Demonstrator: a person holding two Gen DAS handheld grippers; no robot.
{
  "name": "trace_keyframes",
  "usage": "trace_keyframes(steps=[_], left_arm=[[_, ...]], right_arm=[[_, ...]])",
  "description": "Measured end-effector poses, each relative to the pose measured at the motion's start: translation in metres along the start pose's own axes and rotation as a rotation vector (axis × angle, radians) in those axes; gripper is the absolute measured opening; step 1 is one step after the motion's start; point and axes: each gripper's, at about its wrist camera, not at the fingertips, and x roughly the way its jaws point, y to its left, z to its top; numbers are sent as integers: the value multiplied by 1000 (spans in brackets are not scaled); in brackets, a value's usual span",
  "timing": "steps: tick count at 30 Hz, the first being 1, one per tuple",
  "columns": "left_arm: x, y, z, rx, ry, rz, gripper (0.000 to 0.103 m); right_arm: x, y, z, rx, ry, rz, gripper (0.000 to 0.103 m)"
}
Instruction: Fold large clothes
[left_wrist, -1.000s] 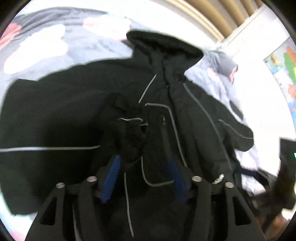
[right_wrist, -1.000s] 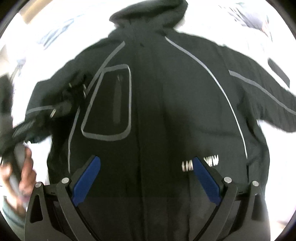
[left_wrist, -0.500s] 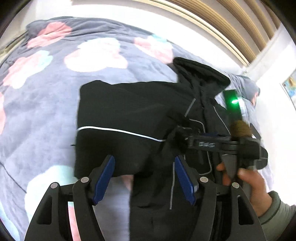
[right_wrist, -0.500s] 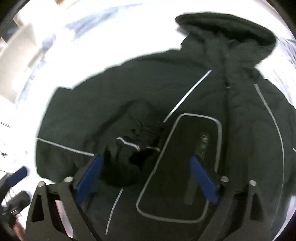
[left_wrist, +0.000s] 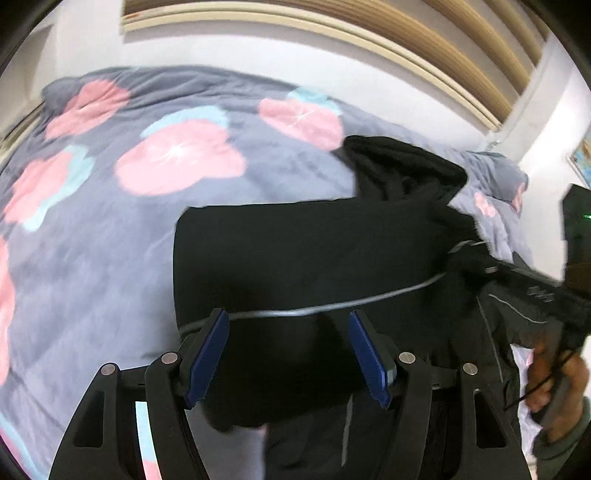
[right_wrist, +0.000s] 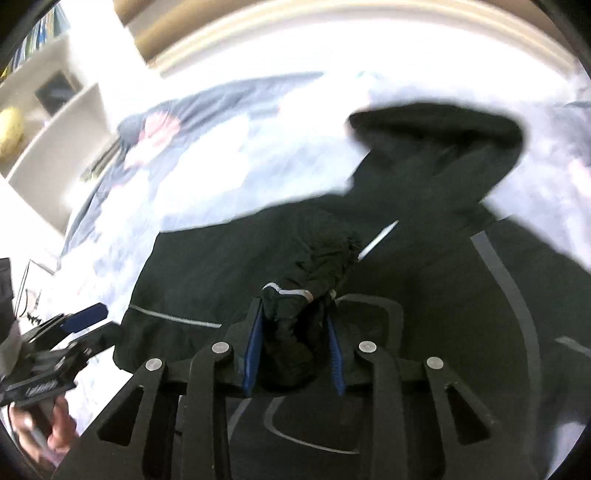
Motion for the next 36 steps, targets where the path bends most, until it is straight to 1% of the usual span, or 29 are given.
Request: trace_keyframes(steps=[2, 4, 6, 7, 9, 10, 12, 13, 15, 16, 17, 19, 21, 22, 23, 25, 27, 29, 30, 31, 32, 33, 34, 35, 36], left_arm=[[15, -18, 9, 43, 5, -26, 69], [35, -35, 14, 73, 29, -42, 69], [60, -51, 18, 90, 64, -70, 69], [76, -58, 19, 98, 86, -70, 69], [110, -73, 17, 128, 136, -41, 69], [129, -78, 14, 142, 169, 6, 69], [163, -84, 7, 161, 230, 105, 69], [178, -85, 4, 170, 248, 144, 70], [186, -87, 3, 172, 233, 154, 72], [187, -89, 5, 178, 236, 161, 72], [188, -91, 6, 187, 242, 166, 72], [187, -92, 7, 204, 249, 167, 72], [182, -94, 11, 212, 252, 166, 72], [177, -97, 14, 213, 251, 160, 73], [167, -101, 17, 211, 242, 131, 73], [148, -108, 23, 203, 209, 78, 73], [128, -114, 26, 198, 169, 20, 73], [120, -125, 25, 202, 157, -2, 73], [122, -127, 24, 205, 161, 1, 73], [127, -130, 20, 210, 174, 6, 73], [137, -132, 15, 213, 201, 30, 73], [144, -132, 11, 208, 223, 48, 73], [152, -130, 5, 193, 253, 66, 72], [161, -126, 0, 164, 282, 82, 72], [162, -128, -3, 153, 281, 87, 72]], right_arm=[[-30, -31, 8, 16, -53, -79, 34], [-54, -65, 10, 65, -88, -151, 34], [-68, -97, 5, 110, -95, -217, 34], [-71, -111, 0, 128, -87, -247, 34], [-67, -144, -11, 180, -43, -306, 34], [-60, -160, -17, 204, -19, -320, 34], [-39, -189, -34, 227, 33, -331, 34], [-23, -203, -43, 242, 74, -332, 34], [4, -230, -62, 300, 143, -316, 34], [13, -246, -75, 349, 185, -314, 34], [20, -261, -88, 418, 205, -279, 35], [21, -276, -99, 495, 176, -211, 37], [16, -269, -99, 450, 179, -235, 39], [15, -265, -97, 419, 188, -258, 45], [13, -264, -95, 402, 200, -276, 49], [-5, -254, -84, 381, 210, -301, 50], [-28, -242, -74, 373, 161, -306, 53], [-52, -224, -67, 345, 79, -308, 69], [-60, -212, -63, 317, 38, -313, 71], [-63, -201, -61, 289, 18, -320, 71], [-57, -190, -59, 256, 12, -328, 71], [-47, -183, -58, 226, 25, -335, 71], [-32, -177, -60, 207, 58, -344, 70], [-26, -176, -62, 203, 86, -348, 63], [-12, -176, -66, 201, 114, -353, 57]])
